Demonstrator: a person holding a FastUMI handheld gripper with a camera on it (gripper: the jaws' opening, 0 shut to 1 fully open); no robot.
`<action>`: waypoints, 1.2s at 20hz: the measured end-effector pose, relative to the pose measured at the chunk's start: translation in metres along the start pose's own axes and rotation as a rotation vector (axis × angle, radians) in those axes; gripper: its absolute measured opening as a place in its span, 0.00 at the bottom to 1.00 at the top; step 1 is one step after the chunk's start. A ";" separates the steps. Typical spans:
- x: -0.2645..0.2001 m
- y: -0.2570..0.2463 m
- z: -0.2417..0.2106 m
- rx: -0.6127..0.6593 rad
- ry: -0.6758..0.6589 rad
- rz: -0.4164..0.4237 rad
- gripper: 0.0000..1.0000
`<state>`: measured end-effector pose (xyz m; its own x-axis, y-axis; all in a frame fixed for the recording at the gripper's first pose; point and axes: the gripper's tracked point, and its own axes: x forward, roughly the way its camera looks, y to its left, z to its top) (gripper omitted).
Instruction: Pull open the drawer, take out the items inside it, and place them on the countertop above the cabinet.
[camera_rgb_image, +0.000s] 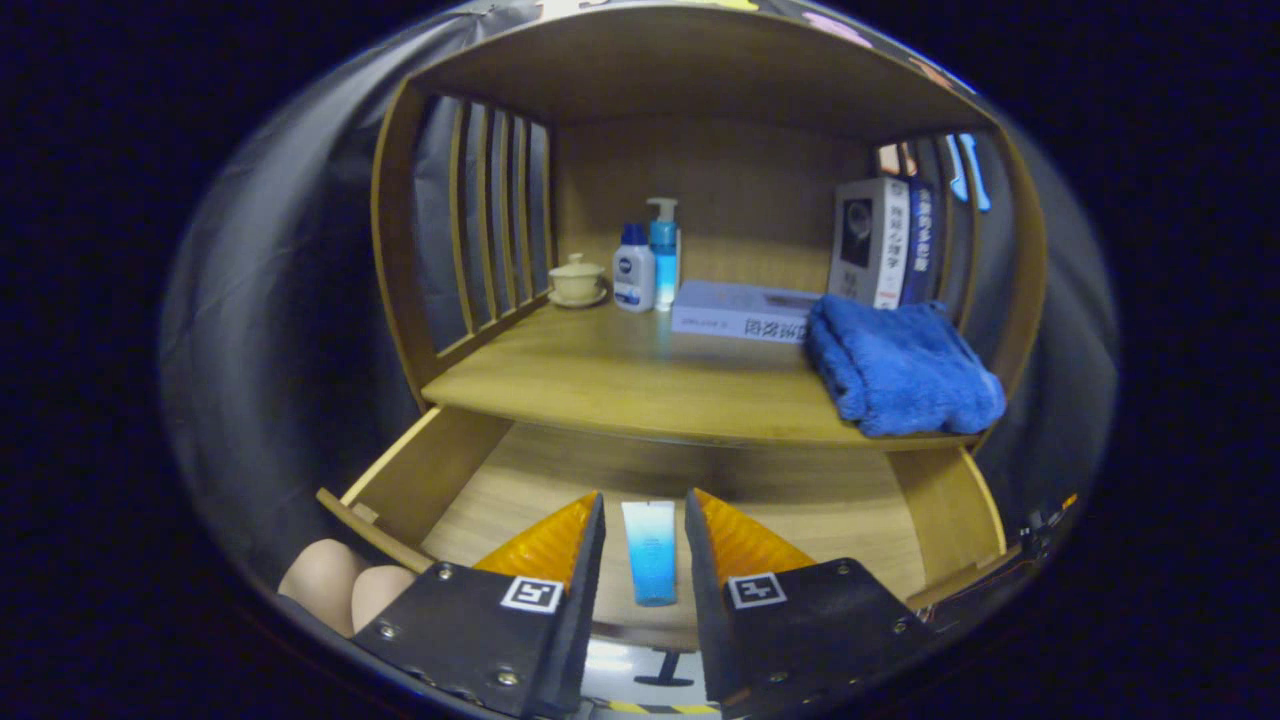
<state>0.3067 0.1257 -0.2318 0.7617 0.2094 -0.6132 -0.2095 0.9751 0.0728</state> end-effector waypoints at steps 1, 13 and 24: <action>0.008 0.000 -0.005 -0.004 0.046 0.006 0.46; 0.071 -0.008 -0.074 -0.057 0.422 -0.015 0.55; 0.068 -0.008 -0.099 -0.193 0.561 -0.010 0.46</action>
<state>0.2992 0.1251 -0.3514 0.3346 0.0785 -0.9391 -0.3516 0.9350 -0.0471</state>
